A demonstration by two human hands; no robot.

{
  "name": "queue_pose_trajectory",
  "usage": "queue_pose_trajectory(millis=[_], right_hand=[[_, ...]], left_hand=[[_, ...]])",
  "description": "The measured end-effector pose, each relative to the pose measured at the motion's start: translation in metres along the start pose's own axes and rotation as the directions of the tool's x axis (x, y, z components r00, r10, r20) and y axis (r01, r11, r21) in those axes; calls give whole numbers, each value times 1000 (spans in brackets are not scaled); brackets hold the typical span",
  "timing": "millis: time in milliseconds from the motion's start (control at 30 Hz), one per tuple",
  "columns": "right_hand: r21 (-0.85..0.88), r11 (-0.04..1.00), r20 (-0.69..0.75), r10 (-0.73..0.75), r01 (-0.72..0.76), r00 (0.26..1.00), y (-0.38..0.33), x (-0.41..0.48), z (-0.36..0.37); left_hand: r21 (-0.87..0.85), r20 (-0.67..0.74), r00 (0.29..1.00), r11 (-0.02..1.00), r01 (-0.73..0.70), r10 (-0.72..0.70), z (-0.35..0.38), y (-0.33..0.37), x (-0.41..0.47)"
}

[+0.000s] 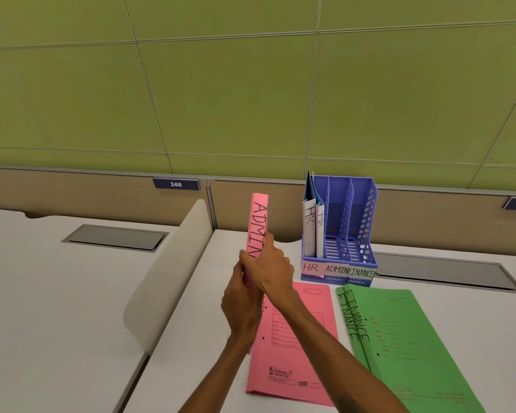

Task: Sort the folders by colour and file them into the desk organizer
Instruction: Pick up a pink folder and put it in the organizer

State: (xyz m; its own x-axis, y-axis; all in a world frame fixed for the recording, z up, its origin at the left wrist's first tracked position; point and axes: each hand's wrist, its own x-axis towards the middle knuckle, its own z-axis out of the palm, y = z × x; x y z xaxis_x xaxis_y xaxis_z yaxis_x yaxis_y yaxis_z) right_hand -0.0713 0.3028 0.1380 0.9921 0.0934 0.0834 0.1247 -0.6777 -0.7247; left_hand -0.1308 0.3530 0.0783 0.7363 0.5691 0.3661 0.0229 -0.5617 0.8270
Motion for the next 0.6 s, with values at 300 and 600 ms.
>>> queue_pose_trajectory(millis=[300, 600], right_hand=[[208, 971, -236, -71, 122, 969, -13, 16, -45], [183, 960, -489, -98, 212, 867, -18, 19, -112]], left_hand=[[-68, -26, 970, 968, -243, 242, 16, 37, 21], [-68, -75, 912, 910, -409, 404, 41, 98, 36]])
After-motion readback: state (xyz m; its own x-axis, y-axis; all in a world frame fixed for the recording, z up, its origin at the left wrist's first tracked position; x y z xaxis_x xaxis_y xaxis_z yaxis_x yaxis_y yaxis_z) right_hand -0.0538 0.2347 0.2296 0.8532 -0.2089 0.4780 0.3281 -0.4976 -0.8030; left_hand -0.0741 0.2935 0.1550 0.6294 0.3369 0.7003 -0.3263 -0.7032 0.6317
